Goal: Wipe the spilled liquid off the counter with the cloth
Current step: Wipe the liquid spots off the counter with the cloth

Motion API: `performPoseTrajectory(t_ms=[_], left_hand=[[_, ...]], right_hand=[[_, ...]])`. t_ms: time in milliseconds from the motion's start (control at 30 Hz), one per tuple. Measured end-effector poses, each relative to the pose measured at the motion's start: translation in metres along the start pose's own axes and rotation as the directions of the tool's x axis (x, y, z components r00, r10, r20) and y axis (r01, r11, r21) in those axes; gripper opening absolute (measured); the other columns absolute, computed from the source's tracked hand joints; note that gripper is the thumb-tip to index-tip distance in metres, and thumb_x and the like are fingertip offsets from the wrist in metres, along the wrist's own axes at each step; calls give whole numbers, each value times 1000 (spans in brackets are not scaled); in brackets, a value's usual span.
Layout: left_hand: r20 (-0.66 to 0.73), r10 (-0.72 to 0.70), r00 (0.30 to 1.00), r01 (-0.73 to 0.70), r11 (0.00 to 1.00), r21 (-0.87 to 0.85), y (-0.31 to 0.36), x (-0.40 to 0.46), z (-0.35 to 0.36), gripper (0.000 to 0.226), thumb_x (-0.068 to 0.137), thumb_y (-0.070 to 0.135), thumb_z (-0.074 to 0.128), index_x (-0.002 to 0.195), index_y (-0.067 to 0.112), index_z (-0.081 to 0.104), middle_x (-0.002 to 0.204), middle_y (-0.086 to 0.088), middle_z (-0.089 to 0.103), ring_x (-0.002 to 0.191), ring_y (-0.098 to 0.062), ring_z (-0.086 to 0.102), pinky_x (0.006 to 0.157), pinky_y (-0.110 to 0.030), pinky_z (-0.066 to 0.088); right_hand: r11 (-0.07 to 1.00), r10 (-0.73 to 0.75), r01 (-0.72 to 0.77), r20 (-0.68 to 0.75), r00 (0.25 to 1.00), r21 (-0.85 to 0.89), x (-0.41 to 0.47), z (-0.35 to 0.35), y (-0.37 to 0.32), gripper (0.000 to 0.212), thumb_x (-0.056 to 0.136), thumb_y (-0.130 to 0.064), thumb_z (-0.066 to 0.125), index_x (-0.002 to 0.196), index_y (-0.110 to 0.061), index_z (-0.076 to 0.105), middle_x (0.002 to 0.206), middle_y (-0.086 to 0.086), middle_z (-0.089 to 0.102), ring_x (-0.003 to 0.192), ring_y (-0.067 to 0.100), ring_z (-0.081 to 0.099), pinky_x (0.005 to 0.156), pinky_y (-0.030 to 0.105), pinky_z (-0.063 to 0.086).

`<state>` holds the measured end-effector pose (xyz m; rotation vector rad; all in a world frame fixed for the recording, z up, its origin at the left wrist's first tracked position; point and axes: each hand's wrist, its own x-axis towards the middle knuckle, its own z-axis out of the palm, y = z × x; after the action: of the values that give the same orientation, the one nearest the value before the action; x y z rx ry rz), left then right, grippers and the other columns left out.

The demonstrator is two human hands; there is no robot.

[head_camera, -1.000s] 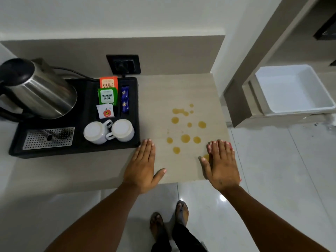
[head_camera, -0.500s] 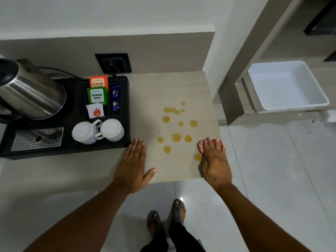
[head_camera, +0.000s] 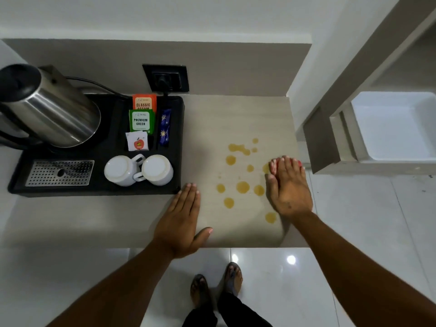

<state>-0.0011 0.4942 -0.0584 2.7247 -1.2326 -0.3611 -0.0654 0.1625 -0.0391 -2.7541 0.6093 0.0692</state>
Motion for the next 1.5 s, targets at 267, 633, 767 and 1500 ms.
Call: performPoseTrajectory(t_ms=[267, 633, 767, 1500], left_hand=[[-17, -5, 1000, 5, 1000, -11, 4, -1, -5, 99, 95, 70, 36, 160, -1, 12, 170, -20, 7, 159, -32, 1, 128, -49, 14], [-3, 19, 1000, -19, 999, 40, 1, 0, -5, 101, 95, 70, 38, 159, -3, 12, 170, -24, 8, 159, -33, -3, 129, -44, 3], [5, 7, 1000, -8, 1000, 14, 3, 1, -4, 102, 95, 74, 33, 160, 0, 7, 171, -21, 5, 159, -30, -6, 129, -43, 4], [-28, -2, 1000, 3, 1000, 21, 2, 1, -3, 101, 94, 72, 35, 159, -2, 12, 169, -23, 10, 159, -32, -1, 129, -42, 3]], right_hand=[[980, -188, 183, 61, 980, 79, 91, -25, -24, 58, 102, -44, 30, 148, -8, 36, 153, 19, 40, 146, 41, 27, 125, 49, 12], [980, -197, 198, 33, 980, -8, 138, -17, -47, 62, 97, -35, 24, 149, -4, 36, 155, 22, 38, 147, 40, 27, 126, 48, 8], [913, -404, 408, 140, 904, -7, 112, -7, -58, 63, 100, -43, 31, 155, -13, 31, 163, 17, 28, 153, 37, 17, 126, 50, 6], [886, -462, 461, 150, 874, 43, 113, -16, -35, 53, 102, -34, 28, 153, -23, 37, 163, 9, 30, 153, 31, 18, 126, 45, 8]])
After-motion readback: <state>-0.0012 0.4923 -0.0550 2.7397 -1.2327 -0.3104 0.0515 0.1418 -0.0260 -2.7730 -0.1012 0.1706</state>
